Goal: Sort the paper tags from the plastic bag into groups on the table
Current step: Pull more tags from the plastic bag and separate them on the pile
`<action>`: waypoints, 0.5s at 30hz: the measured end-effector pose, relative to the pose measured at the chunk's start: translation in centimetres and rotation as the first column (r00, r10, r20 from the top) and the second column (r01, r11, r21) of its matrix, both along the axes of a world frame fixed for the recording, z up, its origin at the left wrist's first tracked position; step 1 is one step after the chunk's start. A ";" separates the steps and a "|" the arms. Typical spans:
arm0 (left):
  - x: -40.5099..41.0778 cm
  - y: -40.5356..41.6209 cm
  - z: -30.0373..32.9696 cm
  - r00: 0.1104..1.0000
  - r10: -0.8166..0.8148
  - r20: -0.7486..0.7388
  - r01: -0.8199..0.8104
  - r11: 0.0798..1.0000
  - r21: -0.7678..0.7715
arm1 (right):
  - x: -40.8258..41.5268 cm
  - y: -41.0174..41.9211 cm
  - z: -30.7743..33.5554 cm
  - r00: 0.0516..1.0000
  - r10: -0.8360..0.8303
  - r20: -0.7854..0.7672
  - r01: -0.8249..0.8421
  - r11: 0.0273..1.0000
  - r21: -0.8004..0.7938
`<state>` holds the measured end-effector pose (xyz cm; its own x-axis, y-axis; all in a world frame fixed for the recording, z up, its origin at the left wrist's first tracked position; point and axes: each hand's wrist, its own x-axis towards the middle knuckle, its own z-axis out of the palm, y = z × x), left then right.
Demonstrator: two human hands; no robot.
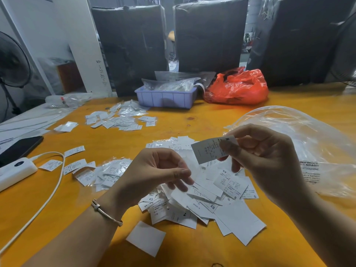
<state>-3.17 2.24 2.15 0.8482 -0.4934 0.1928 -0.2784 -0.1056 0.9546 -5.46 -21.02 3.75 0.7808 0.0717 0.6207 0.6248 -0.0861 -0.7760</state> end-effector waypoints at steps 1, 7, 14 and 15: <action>0.0 0.0 0.0 1.000 -0.004 0.003 0.004 1.000 0.003 | 0.0 0.0 0.0 1.000 -0.002 0.004 0.002 1.000 -0.009; 0.0 0.0 -0.1 1.000 -0.017 0.010 0.017 1.000 0.007 | 0.1 0.0 -0.4 1.000 0.029 -0.003 -0.029 0.998 -0.058; 0.0 0.1 -0.1 1.000 -0.024 0.015 0.024 1.000 0.005 | 0.3 0.1 -0.5 1.000 0.027 0.003 -0.026 0.994 -0.108; 0.0 0.1 -0.1 1.000 -0.028 0.015 0.028 1.000 0.005 | 0.4 0.0 -0.6 1.000 0.005 0.012 -0.004 0.995 -0.096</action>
<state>-3.15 2.35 2.03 0.8312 -0.5177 0.2029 -0.2953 -0.1018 0.9500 -5.09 -21.01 3.19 0.7730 0.1346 0.6200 0.6344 -0.1570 -0.7569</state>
